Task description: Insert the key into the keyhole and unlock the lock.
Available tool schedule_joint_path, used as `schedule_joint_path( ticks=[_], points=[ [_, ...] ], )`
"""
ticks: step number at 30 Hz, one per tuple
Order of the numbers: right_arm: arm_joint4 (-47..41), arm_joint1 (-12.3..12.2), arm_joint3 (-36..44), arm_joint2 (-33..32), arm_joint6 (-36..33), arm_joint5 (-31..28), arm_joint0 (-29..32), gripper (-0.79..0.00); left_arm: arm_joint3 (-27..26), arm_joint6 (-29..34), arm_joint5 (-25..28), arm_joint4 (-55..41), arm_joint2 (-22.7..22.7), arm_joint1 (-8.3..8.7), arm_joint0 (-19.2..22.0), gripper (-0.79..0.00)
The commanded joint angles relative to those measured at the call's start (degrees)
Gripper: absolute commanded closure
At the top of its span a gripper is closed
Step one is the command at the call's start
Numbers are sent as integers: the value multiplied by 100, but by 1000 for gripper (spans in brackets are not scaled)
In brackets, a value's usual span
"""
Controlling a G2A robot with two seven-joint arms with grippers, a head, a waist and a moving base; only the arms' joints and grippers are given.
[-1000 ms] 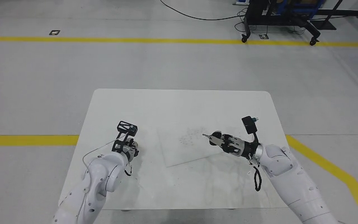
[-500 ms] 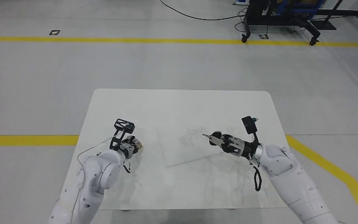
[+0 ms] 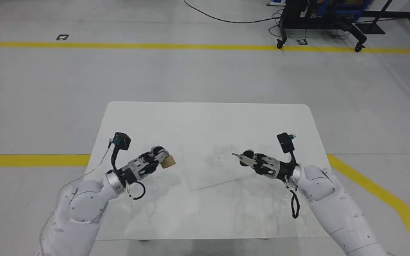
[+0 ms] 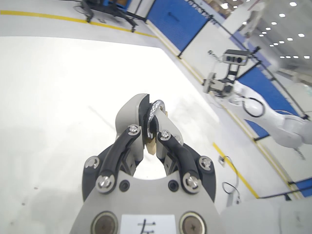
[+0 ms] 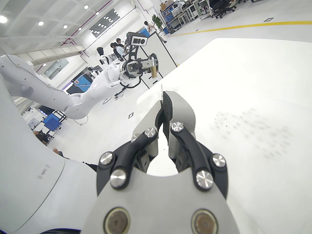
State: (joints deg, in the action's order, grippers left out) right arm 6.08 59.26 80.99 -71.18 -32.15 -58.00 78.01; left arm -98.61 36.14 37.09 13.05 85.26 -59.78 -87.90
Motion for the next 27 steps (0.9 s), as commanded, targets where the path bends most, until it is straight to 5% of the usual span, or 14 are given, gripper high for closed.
schedule_joint_path(
  ticks=[1, 5, 15, 17, 22, 27],
  points=[
    [0, 0, 0, 0, 0, 0, 0, 0, 261, 500, 445, -791, -21, 35, 173, 0],
    [0, 0, 0, 0, 0, 0, 0, 0, 632, 1234, 783, -1772, -61, 97, 443, 0],
    [0, 0, 0, 0, 0, 0, 0, 0, 472, 1191, 626, -1573, -216, 86, 372, 0],
    [0, 0, 0, 0, 0, 0, 0, 0, 410, 1516, 300, -2292, -482, 81, 379, 0],
    [-264, 70, -37, 263, 192, 434, -157, 0, 718, 3186, -1870, -4893, -746, 119, 924, 0],
    [-373, 91, -84, 350, 205, 520, -244, 0, 698, 3409, -2075, -5209, -712, 125, 1005, 0]
  ],
)
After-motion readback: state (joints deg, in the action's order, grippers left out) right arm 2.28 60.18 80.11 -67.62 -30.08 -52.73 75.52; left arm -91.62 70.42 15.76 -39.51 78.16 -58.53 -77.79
